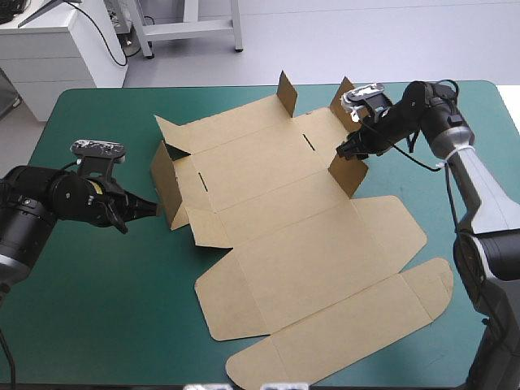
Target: Fold the box
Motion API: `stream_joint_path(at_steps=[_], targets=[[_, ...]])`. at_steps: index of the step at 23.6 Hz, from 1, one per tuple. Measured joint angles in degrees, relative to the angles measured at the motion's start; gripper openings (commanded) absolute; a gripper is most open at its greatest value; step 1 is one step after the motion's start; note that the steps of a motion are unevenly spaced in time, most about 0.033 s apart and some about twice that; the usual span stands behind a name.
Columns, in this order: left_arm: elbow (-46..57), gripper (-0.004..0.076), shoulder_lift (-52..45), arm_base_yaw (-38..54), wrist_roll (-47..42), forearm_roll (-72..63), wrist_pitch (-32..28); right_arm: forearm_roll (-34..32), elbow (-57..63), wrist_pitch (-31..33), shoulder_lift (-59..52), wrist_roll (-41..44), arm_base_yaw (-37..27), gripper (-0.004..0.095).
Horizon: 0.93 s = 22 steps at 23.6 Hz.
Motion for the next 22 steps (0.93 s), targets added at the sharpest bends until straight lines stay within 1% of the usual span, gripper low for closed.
stream_joint_path(at_steps=[7, 10, 14, 19, 21, 22], targets=[[0.0, -0.0008, 0.0, 0.0, 0.2, -0.2, 0.1, 0.3, -0.1, 0.0, 3.3, 0.0, 0.0, 0.0434], [0.0, -0.0008, 0.0, 0.0, 0.2, -0.2, 0.1, -0.3, -0.1, 0.1, 3.7, 0.0, 0.0, 0.0419], [0.0, -0.0008, 0.0, 0.0, 0.2, -0.2, 0.1, -1.5, -0.2, 1.3, 5.3, -1.5, 0.0, 0.0367], [0.0, -0.0008, 0.0, 0.0, 0.2, -0.2, 0.1, -0.1, -0.2, 1.5, 7.2, -3.0, 0.1, 0.0330], [0.0, -0.0008, 0.0, 0.0, 0.2, -0.2, 0.1, 0.1, -0.2, 1.5, 7.9, -3.0, 0.1, 0.0287], [0.0, -0.0008, 0.0, 0.0, 0.2, -0.2, 0.1, 0.1, -0.2, 1.4, 8.2, -3.1, 0.1, 0.0237]])
